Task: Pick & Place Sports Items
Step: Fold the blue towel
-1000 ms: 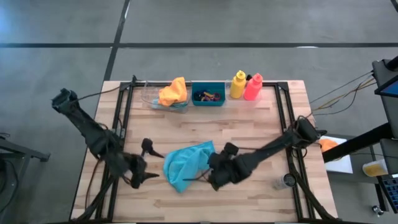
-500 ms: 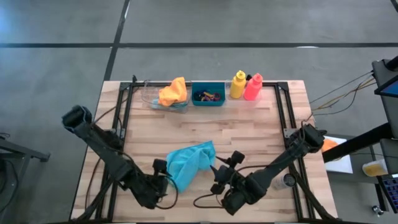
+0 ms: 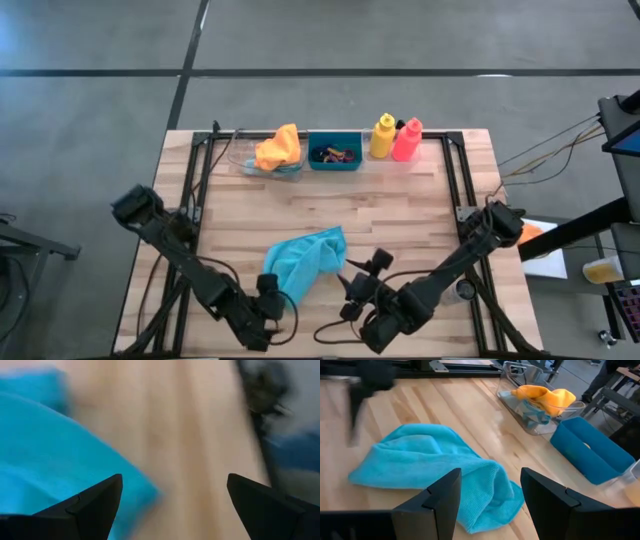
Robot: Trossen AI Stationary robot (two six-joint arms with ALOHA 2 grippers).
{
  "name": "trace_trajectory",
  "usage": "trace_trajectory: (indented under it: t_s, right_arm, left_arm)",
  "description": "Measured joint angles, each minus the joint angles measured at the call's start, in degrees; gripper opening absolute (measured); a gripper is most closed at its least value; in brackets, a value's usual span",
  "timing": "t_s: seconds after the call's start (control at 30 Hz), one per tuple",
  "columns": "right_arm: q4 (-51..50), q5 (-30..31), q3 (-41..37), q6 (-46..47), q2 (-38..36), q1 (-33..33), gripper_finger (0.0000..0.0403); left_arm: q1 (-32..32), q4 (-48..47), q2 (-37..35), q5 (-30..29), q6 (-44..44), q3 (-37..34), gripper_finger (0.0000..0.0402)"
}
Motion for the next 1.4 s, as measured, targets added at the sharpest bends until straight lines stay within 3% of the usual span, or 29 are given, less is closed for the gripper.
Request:
trace_trajectory:
  t_s: [0.1, 0.17, 0.6, 1.13, 1.4]
  right_arm:
    - [0.39, -0.1, 0.0, -0.04, 0.0, 0.82, 0.0205]
    - [0.6, -0.23, 0.0, -0.14, 0.0, 1.45, 0.0205]
    - [0.62, -0.24, -0.23, -1.26, 0.0, 4.73, 0.0205]
    - [0.62, -0.24, -1.12, -1.26, 0.0, 7.18, 0.0205]
    - [0.86, -0.24, -1.62, -1.09, 0.0, 7.44, 0.0205]
  left_arm:
    - [0.07, 0.69, 1.35, -10.0, 1.43, -0.45, 0.0365]
    - [0.15, 1.57, 2.36, -13.44, 1.36, -0.75, 0.0365]
    - [0.04, 12.16, 9.39, -13.36, 0.94, -0.77, 0.0365]
    - [-3.51, 7.13, 9.63, -16.36, 4.1, 0.1, 0.0365]
    - [-3.54, 6.59, 9.71, -16.52, 3.98, -3.44, 0.0365]
